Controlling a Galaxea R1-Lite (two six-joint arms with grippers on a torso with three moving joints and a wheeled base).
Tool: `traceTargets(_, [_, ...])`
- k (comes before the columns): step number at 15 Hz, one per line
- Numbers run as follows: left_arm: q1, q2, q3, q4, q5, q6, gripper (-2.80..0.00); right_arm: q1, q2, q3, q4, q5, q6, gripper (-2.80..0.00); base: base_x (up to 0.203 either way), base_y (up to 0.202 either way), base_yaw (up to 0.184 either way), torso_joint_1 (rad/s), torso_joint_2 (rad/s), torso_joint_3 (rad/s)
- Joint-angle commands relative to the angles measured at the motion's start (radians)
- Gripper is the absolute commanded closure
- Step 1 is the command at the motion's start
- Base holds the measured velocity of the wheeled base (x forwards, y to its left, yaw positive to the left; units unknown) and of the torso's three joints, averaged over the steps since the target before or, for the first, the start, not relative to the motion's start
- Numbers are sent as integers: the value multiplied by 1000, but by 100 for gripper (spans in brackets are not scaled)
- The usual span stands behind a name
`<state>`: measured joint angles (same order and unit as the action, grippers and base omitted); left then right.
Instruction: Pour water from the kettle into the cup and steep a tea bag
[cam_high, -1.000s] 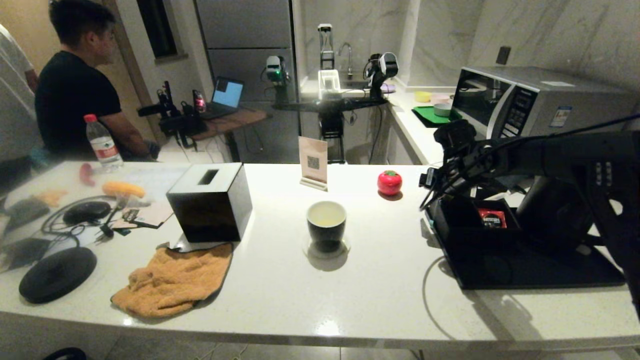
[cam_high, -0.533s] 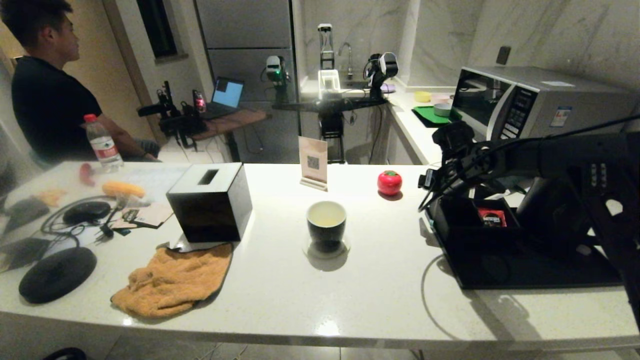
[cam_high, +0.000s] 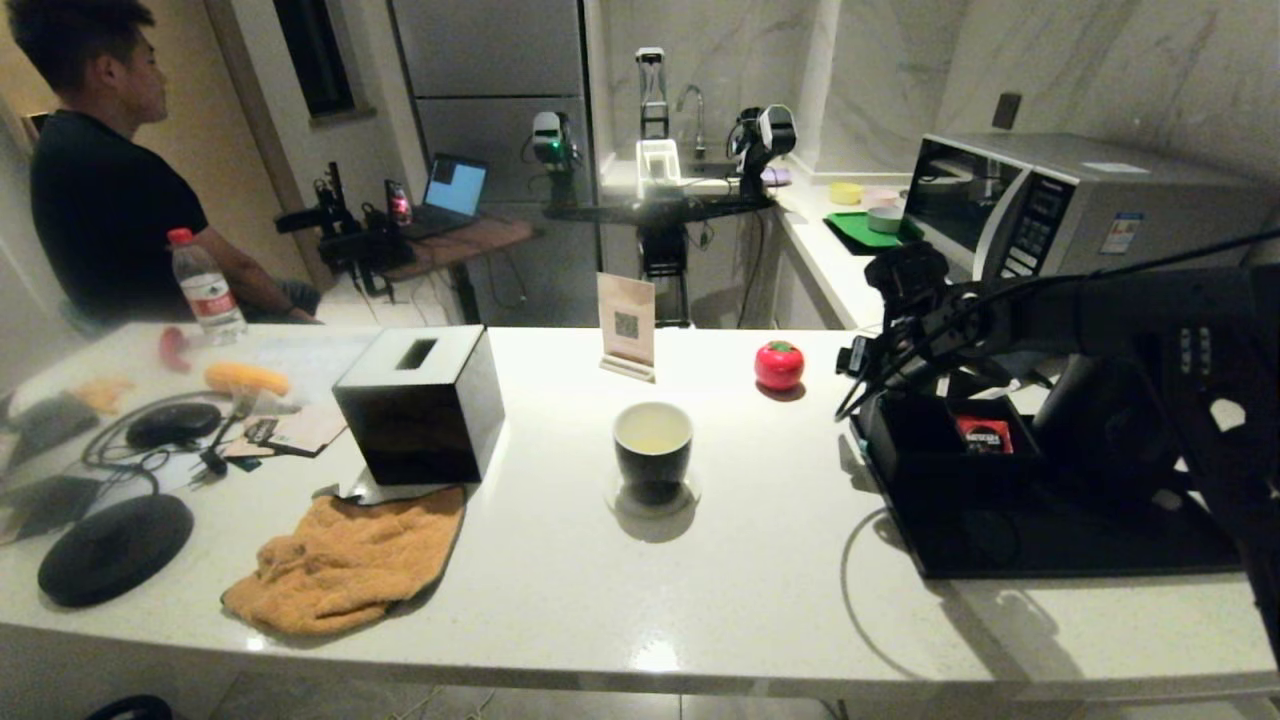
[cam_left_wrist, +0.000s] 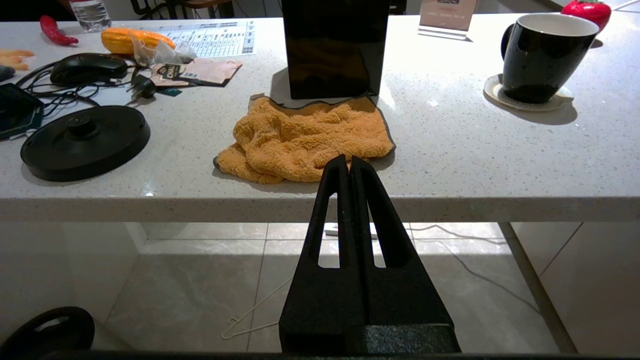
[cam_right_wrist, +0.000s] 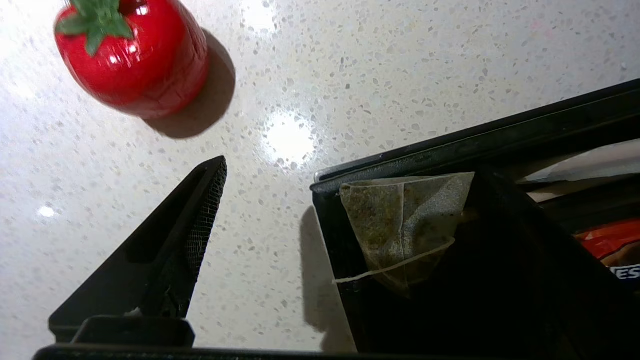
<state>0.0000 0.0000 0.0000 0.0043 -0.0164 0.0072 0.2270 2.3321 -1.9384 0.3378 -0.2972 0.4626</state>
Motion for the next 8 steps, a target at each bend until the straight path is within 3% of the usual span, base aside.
traceTargets(1, [0,0,0,0,0,0,0,2,-1,-5,3,-2,24,-280,0,0,0,0,0,0])
traceTargets(8, [0,0,0,0,0,0,0,0,-4,-7,1,0,25,-280,0,0,0,0,0,0])
